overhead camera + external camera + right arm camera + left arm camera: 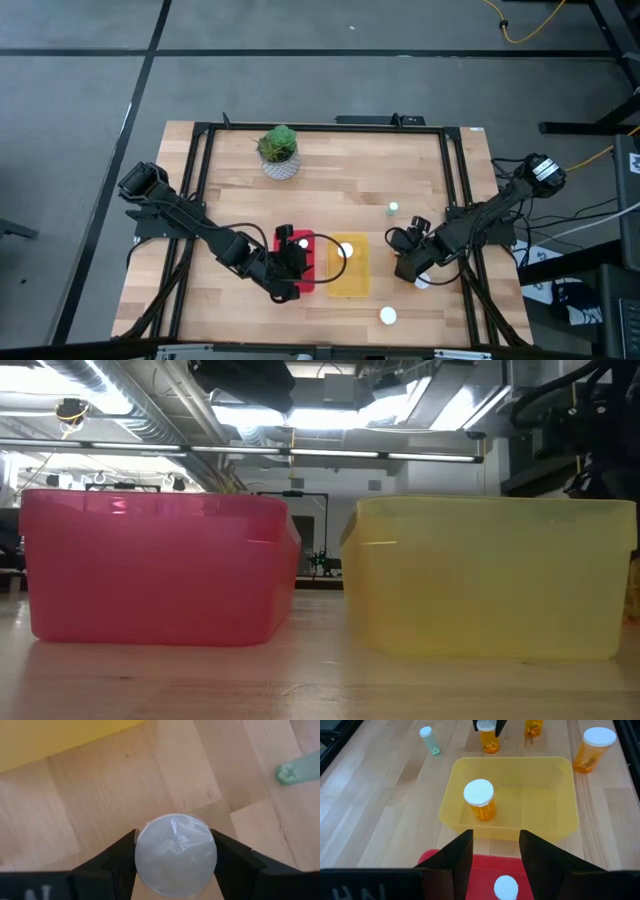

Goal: Pick and place medicine bottles into bin by pill shape (circle, oval)
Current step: Put the orange capsule bottle into the yellow bin

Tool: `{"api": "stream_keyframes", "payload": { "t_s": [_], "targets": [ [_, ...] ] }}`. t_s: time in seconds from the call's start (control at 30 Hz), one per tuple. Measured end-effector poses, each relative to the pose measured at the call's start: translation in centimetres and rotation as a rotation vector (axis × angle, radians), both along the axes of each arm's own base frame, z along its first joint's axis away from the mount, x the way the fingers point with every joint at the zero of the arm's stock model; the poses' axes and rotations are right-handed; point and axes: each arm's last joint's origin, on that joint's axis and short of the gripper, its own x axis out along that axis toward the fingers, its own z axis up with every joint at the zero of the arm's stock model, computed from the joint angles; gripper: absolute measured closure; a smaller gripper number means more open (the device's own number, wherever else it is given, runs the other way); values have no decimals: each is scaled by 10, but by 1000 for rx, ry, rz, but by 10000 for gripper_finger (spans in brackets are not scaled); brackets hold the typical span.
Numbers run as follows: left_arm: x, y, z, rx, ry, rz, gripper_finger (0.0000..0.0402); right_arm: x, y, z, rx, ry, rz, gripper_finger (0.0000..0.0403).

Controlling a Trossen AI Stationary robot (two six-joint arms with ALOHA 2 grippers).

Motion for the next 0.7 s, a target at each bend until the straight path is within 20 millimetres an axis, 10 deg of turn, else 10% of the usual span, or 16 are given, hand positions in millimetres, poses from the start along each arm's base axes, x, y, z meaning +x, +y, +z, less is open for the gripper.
{"api": "stream_keyframes", "payload": {
  "t_s": [0.7],
  "targets": [
    [0, 0, 0, 0, 0, 0, 249, 54, 25, 96, 37, -337, 363, 189]
  ]
}}
